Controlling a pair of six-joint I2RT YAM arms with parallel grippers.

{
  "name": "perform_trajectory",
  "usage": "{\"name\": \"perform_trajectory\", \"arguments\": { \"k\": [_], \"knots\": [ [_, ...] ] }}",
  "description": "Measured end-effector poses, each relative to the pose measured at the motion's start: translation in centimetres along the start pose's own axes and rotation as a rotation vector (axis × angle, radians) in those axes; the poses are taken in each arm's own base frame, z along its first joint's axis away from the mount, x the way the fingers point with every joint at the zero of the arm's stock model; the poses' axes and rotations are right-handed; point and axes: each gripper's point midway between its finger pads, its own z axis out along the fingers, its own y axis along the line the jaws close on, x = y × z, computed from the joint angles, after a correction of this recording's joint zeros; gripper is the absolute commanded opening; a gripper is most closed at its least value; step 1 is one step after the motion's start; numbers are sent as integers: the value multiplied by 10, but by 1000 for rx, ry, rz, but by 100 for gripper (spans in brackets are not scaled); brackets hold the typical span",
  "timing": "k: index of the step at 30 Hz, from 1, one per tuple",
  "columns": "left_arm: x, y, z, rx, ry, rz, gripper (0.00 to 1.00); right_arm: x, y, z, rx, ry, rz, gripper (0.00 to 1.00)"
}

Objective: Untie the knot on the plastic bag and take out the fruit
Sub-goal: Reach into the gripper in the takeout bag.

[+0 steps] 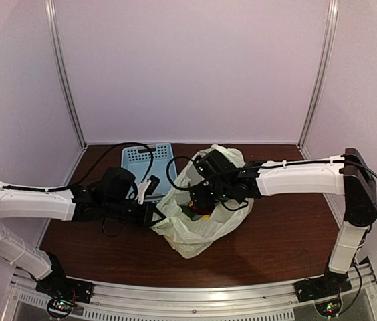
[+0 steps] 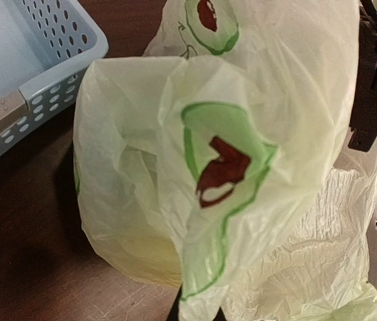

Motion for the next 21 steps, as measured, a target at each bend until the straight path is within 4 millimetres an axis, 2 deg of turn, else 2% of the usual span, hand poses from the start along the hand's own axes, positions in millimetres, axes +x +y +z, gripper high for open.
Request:
{"name": "perform_trajectory", "arguments": {
  "k": [4, 12, 21],
  "knots": [
    [1, 3, 2, -14, 4, 7, 0, 9, -2, 10, 16, 33, -39, 78],
    [1, 6, 4, -25, 5, 12, 0, 5, -4, 32, 11, 61, -45, 78],
    [-1, 9, 4, -42, -4, 12, 0, 9, -18, 42, 31, 88, -29, 88]
  ]
}}
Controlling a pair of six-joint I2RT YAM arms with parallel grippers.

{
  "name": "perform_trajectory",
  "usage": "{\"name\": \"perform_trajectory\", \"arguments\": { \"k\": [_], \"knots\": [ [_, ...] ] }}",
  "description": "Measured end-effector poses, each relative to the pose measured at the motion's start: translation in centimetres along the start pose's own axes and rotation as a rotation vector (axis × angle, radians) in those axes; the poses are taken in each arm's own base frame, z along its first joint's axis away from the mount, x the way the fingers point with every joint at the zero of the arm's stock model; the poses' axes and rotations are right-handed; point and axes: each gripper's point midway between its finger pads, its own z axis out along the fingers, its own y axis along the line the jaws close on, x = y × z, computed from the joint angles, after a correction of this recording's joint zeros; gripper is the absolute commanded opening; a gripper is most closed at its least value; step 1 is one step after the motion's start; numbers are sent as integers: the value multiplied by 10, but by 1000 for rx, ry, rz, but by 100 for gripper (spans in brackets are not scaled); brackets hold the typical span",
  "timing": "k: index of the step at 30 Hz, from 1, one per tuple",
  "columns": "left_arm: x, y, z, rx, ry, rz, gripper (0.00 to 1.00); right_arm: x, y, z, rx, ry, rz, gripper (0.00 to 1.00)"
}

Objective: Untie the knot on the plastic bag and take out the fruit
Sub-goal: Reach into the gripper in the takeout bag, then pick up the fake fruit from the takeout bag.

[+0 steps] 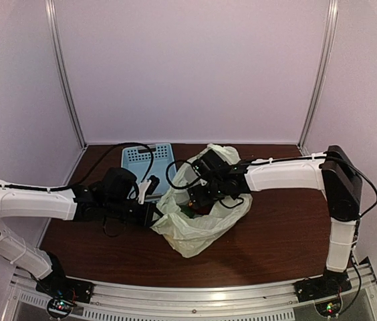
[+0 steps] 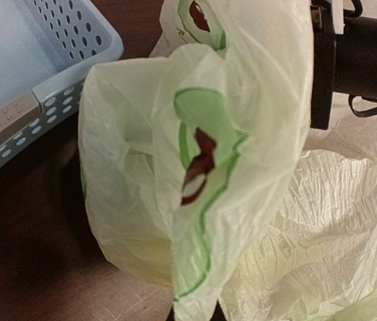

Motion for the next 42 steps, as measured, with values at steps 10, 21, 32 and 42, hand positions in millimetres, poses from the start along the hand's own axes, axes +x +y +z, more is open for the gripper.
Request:
{"name": "perform_trajectory", "arguments": {
  "k": [10, 21, 32, 42],
  "knots": [
    [0, 1, 0, -7, 0, -1, 0, 14, 3, 25, -22, 41, 6, 96],
    [1, 3, -2, -20, 1, -2, 0, 27, 6, 41, -40, 75, 11, 71],
    [-10, 3, -5, -40, -33, -2, 0, 14, 11, 5, -120, 8, 2, 63],
    [-36, -6, -9, -35, -108, -12, 0, 24, 37, -58, -228, -68, -159, 63]
  ]
}}
